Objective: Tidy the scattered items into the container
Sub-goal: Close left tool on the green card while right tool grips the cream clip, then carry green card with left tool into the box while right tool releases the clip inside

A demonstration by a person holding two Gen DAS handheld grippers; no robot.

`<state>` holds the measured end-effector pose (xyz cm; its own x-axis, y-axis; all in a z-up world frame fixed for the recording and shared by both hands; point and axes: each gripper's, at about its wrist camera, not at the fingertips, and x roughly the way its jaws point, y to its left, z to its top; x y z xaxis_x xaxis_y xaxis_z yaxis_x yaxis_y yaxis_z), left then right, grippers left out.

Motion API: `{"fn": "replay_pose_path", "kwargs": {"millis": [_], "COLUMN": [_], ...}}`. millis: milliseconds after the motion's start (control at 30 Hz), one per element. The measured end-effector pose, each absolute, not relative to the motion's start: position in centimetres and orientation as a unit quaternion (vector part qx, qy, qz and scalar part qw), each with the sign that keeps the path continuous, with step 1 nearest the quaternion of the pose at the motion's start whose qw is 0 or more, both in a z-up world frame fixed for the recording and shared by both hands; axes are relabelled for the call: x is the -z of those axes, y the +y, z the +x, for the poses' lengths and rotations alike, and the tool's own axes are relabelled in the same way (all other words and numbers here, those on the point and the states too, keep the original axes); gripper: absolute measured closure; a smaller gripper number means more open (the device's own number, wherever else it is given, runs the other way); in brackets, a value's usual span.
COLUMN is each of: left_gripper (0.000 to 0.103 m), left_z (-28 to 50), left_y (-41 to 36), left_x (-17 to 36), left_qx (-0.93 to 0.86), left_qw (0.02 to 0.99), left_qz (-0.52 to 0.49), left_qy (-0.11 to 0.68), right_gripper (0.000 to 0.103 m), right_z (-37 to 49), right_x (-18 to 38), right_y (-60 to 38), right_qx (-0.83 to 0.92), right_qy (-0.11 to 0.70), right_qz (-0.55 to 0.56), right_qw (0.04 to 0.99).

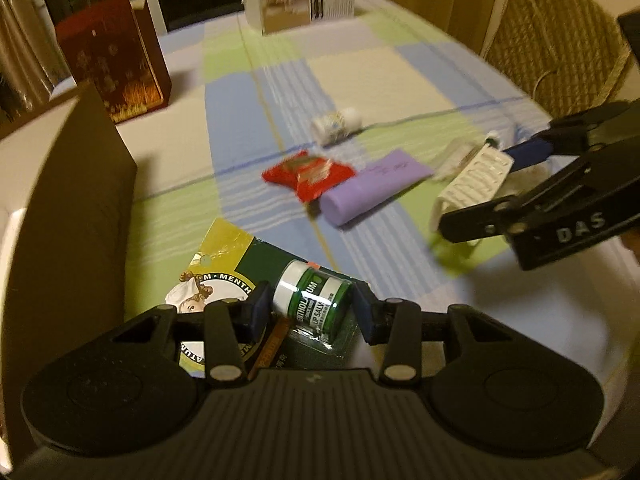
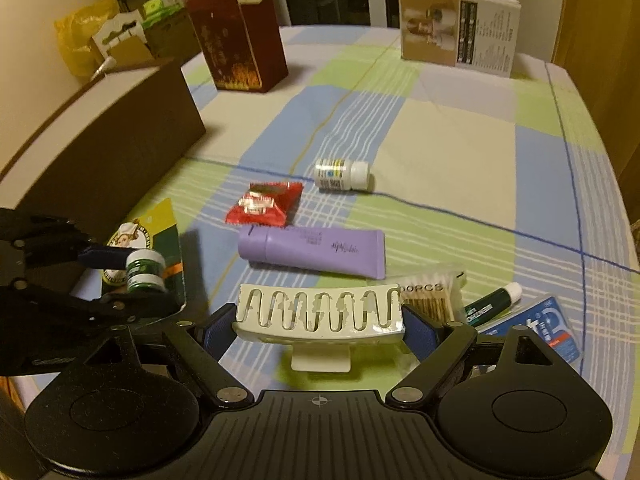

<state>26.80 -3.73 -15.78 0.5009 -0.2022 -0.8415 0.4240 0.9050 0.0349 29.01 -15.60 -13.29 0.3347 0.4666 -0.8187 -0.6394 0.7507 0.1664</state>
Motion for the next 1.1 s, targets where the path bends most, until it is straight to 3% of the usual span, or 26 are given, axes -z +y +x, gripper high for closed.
{"fn": "replay_pose_path", "kwargs": {"millis": [367,733,1100], "left_gripper": [0.064,0.064,0.064], "left_z": [24.1,20.6,16.4], "left_y": [-2.3,4.4,10.7], "left_x": [9.2,4.4,1.9], "left_qx": [0.190,0.134,0.085], "left_qw": [0.882,0.899,0.907], "left_qz": [0.096,0.069,0.070], "left_qy": [0.419,0.411,0.406], "right_gripper": [0.015,0.015,0.015], "right_z": [27.6,24.5,18.9], "right_x": [8.4,3.5,2.1], "right_y": [-16.1,-11.4,-4.0], "right_qx": [-0.357,-0.431,-0.529], "right_qy": [0.431,0.388,0.364], "right_qz": [-0.052,-0.095,-0.140], "right_qw": [0.827,0.809,0.754]}}
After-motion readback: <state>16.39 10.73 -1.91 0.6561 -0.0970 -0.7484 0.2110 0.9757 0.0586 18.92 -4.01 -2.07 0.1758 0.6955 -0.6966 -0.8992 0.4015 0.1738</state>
